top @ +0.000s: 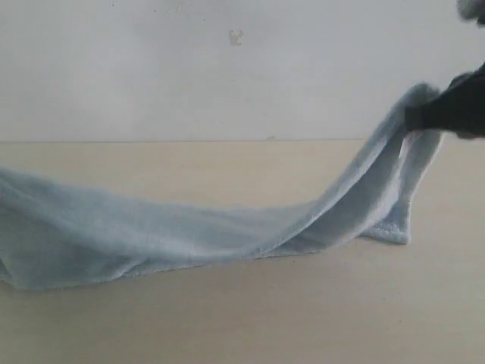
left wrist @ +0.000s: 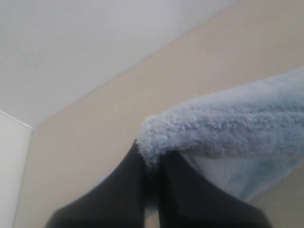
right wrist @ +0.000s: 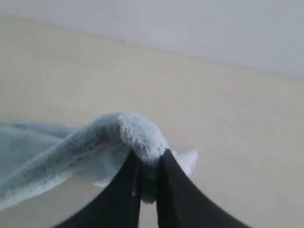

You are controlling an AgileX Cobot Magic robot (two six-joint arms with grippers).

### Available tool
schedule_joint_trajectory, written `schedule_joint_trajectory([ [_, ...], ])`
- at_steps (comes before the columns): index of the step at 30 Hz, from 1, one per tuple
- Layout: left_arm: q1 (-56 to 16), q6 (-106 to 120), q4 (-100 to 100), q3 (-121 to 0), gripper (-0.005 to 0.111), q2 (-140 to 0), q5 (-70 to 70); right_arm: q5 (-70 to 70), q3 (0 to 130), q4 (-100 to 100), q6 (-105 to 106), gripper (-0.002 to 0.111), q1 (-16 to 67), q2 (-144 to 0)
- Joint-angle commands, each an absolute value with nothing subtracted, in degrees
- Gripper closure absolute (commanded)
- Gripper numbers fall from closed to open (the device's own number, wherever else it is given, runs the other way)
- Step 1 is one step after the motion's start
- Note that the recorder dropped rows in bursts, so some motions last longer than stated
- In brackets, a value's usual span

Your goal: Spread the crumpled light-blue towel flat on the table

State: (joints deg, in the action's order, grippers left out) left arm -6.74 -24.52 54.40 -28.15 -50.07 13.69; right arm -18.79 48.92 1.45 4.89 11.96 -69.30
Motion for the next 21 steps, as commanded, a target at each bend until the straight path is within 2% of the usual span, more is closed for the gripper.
schedule_joint_trajectory([
  [1, -6.5, -20.0, 54.2, -22.5, 0.103, -50.4, 10.9, -20.1, 45.6, 0.7, 5.6, 0.109, 12.0, -74.6],
  [7, -6.5, -11.7, 54.4, -17.7, 0.103, -50.0, 10.8, -24.4, 45.5, 0.6, 5.7, 0.106, 12.0, -77.9],
  [9, -6.5, -9.2, 54.4, -17.3, 0.103, -50.0, 10.6, -26.5, 45.4, 0.6, 7.1, 0.099, 12.0, -78.0],
  [11, -6.5, -8.4, 53.7, -17.3, 0.102, -50.1, 10.5, -29.2, 45.4, 0.6, 7.2, 0.087, 12.0, -78.0],
  [14, -6.7, -8.8, 46.9, -17.3, 0.096, -50.1, 12.8, -32.9, 45.3, 0.6, 7.2, 0.073, 12.0, -78.0],
  [18, -9.1, -8.5, 28.1, -17.3, 0.094, -50.1, 25.5, -40.3, 45.2, 2.1, 7.2, 0.072, 12.0, -78.0],
  [21, -12.1, 4.1, 19.5, -17.2, 0.094, -48.4, 35.0, -44.1, 44.0, 5.3, 8.3, 0.072, 12.0, -78.0],
])
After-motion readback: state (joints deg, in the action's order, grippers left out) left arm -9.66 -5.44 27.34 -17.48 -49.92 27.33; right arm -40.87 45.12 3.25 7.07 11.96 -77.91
